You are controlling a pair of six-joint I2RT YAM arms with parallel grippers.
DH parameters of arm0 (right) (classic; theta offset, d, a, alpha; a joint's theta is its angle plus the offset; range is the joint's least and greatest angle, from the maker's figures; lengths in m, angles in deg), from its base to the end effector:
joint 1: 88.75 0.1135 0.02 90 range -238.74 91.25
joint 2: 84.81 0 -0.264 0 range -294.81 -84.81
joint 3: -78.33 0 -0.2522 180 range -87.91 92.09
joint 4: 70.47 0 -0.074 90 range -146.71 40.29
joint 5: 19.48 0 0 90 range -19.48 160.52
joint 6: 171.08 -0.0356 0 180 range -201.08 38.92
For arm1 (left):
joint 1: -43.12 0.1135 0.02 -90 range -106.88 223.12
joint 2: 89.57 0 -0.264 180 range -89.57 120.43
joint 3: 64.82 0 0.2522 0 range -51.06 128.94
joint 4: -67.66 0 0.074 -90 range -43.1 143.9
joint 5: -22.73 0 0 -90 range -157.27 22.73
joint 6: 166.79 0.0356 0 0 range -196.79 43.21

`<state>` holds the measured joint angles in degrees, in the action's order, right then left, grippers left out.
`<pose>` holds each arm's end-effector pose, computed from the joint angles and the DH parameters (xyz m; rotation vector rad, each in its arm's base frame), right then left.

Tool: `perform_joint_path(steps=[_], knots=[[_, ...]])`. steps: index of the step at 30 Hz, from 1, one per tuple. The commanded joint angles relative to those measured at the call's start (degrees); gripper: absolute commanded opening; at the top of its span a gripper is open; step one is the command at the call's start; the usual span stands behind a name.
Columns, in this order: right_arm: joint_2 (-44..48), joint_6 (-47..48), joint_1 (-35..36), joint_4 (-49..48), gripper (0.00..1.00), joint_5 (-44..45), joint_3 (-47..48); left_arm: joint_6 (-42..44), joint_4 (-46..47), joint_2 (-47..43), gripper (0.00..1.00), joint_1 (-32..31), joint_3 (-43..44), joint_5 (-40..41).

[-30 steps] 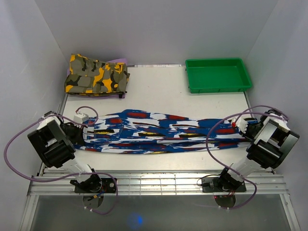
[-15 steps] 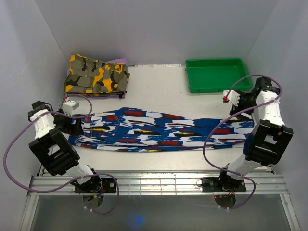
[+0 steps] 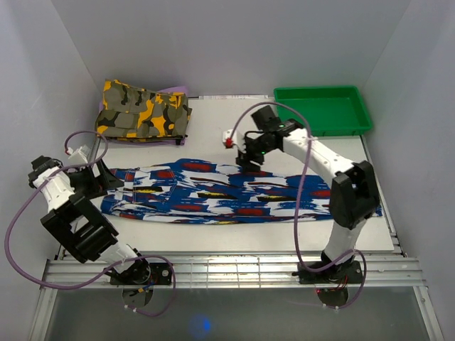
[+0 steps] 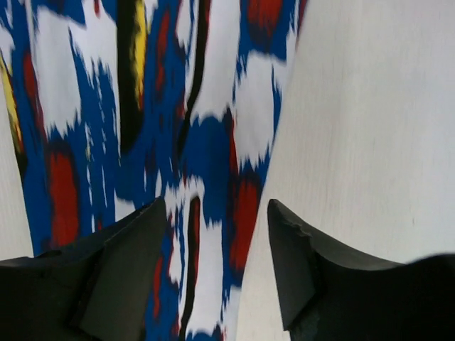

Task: Fold and stack the trousers
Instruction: Fold the trousers

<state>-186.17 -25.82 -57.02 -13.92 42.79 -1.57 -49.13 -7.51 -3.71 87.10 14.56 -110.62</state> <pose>0.3148 0.2141 0.2775 -1.8227 1.6662 0.4503 0.2084 0.1672 0.2495 -0.2827 2.4821 -0.6981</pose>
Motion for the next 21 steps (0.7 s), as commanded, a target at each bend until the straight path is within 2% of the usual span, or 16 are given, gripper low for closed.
perform_joint_path(steps=[1, 4, 5, 8, 11, 14, 17, 19, 21], knots=[[-6.6, -11.5, 6.6, -6.3, 0.62, -2.2, 10.1, -9.0, 4.3, 0.0, 0.98, 1.0, -2.9, -3.6], [-13.7, -14.3, 12.6, -4.4, 0.49, -2.0, 17.3, -12.3, 8.5, -0.2, 0.98, 0.9, -7.0, -2.9], [-15.0, -15.2, 15.0, -3.0, 0.48, -2.2, 20.8, -12.8, 9.7, -0.4, 0.98, 1.0, -7.9, -3.1], [-17.9, -15.7, 19.1, -3.2, 0.46, -3.7, 22.4, -13.5, 10.2, -0.4, 0.98, 0.9, -8.1, -5.1], [-18.5, -14.9, 23.4, -4.8, 0.46, -3.7, 20.3, -9.0, 8.9, 0.2, 0.98, 0.8, -8.1, -5.1], [-19.2, -15.3, 27.2, -7.4, 0.51, -1.5, 16.8, -4.9, 7.5, 0.4, 0.98, 0.7, -8.5, -1.7], [-20.3, -17.2, 29.5, -10.4, 0.58, 1.8, 13.9, -4.5, 5.6, 0.5, 0.98, 0.7, -7.4, -6.6], [-20.7, -18.6, 30.1, -13.8, 0.58, 4.6, 11.6, -5.2, 4.9, 2.5, 0.98, 0.4, -3.7, -10.2], [-21.1, -19.3, 30.7, -16.5, 0.58, 7.8, 10.0, -6.5, 5.2, 4.7, 0.98, -2.2, 0.0, -10.3]])
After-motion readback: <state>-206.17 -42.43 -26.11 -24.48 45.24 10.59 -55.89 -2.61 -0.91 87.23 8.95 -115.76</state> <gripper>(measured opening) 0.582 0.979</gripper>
